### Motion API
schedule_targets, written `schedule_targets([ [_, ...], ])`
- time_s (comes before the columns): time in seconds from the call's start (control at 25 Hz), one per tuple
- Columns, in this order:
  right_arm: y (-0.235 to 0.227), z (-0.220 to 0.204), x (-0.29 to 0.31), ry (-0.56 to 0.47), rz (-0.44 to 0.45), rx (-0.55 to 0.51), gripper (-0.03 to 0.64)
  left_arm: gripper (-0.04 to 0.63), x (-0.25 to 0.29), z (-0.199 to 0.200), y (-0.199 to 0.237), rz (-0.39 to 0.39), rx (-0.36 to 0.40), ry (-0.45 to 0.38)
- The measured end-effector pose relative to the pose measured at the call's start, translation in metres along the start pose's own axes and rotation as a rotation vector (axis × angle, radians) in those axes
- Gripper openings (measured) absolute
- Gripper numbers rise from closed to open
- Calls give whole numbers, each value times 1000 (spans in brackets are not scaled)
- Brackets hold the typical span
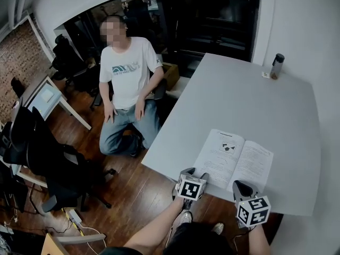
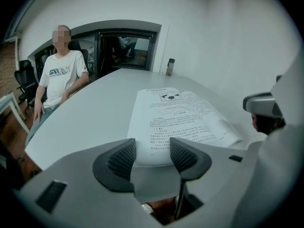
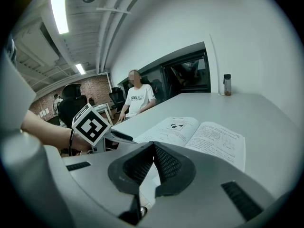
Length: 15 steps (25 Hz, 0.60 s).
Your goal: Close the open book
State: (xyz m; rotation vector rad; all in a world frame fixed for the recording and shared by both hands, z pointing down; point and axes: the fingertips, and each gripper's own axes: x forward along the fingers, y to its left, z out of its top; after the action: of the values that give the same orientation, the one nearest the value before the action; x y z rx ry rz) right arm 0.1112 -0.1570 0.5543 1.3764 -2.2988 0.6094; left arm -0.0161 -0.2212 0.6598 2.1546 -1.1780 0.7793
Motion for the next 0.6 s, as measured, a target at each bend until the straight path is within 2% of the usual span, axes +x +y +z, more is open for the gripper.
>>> schedule_targets([
  [0.2,0,-7,-1,4,-4,19,5,225,-6,-2,-3,-6,-8,33],
  [0.4,-2,-6,-3,-3,-8,24,5,140,-9,-7,-9,-21,-12,54],
  [0.6,-3,-12,-4,7,-7,22,5,133,-10,-7,-22,-46,1,41],
])
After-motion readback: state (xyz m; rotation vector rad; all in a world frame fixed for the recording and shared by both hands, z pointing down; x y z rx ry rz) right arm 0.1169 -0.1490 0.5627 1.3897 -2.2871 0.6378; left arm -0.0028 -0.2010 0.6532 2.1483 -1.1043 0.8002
